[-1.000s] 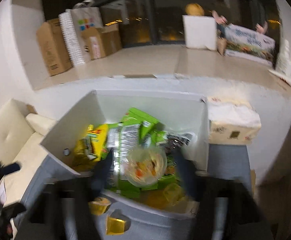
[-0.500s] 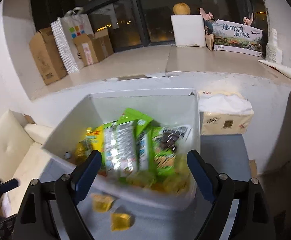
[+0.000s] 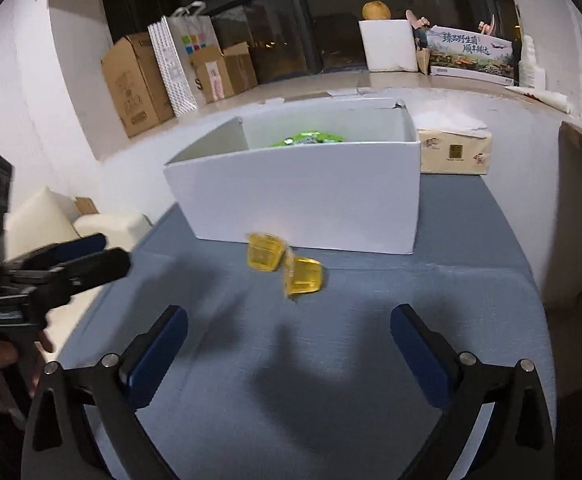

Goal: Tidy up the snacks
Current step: 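Grasp a yellow jelly cup with the right gripper while the left grasps the other yellow cup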

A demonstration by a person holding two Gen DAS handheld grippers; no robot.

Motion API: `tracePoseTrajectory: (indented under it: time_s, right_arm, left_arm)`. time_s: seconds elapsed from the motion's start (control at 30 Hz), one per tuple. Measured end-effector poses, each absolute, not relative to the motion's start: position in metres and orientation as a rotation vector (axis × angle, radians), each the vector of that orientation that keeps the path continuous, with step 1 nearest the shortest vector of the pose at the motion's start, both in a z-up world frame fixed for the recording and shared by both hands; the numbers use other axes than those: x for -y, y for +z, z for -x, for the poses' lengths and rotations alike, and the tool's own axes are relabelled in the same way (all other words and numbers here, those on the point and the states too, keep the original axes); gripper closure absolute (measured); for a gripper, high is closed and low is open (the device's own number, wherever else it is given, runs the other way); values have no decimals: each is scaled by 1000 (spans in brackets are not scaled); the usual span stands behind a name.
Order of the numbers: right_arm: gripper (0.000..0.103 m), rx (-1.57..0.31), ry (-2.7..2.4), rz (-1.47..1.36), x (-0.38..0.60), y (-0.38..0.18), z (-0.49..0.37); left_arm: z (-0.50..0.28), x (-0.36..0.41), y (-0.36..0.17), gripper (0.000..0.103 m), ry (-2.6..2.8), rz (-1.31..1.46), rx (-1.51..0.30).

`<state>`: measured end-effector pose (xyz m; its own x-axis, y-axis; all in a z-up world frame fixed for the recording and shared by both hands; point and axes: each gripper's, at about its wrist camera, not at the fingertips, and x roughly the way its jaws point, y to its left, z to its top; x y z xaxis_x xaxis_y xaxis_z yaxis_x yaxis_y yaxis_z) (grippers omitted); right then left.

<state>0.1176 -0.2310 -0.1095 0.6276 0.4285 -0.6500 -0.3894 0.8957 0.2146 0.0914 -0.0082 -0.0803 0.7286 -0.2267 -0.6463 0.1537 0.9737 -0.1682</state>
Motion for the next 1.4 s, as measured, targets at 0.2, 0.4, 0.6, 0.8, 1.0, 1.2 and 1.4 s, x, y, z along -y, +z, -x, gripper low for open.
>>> tracePoseTrajectory:
  time_s: [0.2, 0.4, 0.6, 0.8, 1.0, 1.2, 1.4]
  right_arm:
    - [0, -849, 498, -37, 210, -131, -166]
    - [2, -907, 503, -8, 186, -150, -205]
    - [60, -959, 493, 16, 184, -160, -212]
    - [69, -895, 478, -2, 199, -142, -199]
    - [69, -774, 464, -56, 244, -100, -135]
    - [69, -717, 396, -69, 283, -88, -76]
    - [69, -726, 395, -100, 293, -91, -74]
  left_arm:
    - [-91, 7, -85, 0, -213, 112, -733]
    - [-92, 5, -91, 0, -208, 113, -751]
    - [-91, 4, -92, 0, -211, 121, -751]
    - [-95, 5, -94, 0, -210, 124, -758]
    - [-114, 25, -103, 0, -233, 95, -778]
    - [-170, 60, -129, 0, -198, 79, -819]
    - [-205, 73, -149, 0, -126, 54, -870]
